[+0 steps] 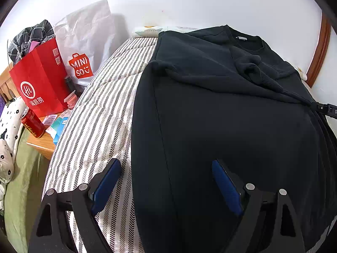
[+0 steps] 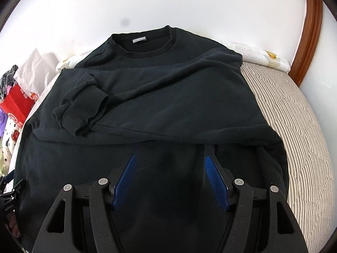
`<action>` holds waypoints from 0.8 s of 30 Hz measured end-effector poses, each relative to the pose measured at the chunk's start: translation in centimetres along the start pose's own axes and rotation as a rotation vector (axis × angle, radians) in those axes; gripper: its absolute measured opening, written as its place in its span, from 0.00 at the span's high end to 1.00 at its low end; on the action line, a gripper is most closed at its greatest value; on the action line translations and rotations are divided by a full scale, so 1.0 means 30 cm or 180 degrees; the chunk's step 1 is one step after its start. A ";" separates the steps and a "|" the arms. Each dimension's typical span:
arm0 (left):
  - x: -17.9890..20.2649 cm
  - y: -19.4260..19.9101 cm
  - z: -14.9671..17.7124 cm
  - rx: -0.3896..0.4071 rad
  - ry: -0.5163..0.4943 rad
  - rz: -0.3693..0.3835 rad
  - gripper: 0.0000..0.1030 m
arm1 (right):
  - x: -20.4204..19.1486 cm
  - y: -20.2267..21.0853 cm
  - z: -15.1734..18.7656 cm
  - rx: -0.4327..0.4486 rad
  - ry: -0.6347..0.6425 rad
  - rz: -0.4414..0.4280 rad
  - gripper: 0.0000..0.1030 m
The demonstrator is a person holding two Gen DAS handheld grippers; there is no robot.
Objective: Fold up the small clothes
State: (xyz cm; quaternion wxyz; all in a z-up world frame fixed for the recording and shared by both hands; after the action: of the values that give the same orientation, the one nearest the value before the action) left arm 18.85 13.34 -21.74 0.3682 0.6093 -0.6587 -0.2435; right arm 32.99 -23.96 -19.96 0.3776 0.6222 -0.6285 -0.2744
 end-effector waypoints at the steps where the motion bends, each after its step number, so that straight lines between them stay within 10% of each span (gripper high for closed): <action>1: 0.000 0.000 0.000 0.0000 0.0000 -0.0001 0.15 | -0.001 -0.001 0.001 -0.0004 0.0002 0.0002 0.36; 24: 0.001 -0.001 0.000 -0.0001 0.0001 0.0002 0.15 | -0.014 -0.014 0.023 -0.0053 -0.0058 -0.0074 0.45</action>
State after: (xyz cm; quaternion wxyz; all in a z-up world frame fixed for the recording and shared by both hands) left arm 18.88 13.29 -21.76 0.3684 0.6091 -0.6588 -0.2434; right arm 32.65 -23.65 -20.77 0.3738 0.6238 -0.6223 -0.2896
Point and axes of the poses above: each gripper's, at about its wrist camera, not at the fingertips, and y roughly against the way its jaws point, x to its right, z to its underside, the point moved 6 cm from there along -y, roughly the way its jaws point, and after that the axes turned 12 degrees about z, right-handed, at the moved point
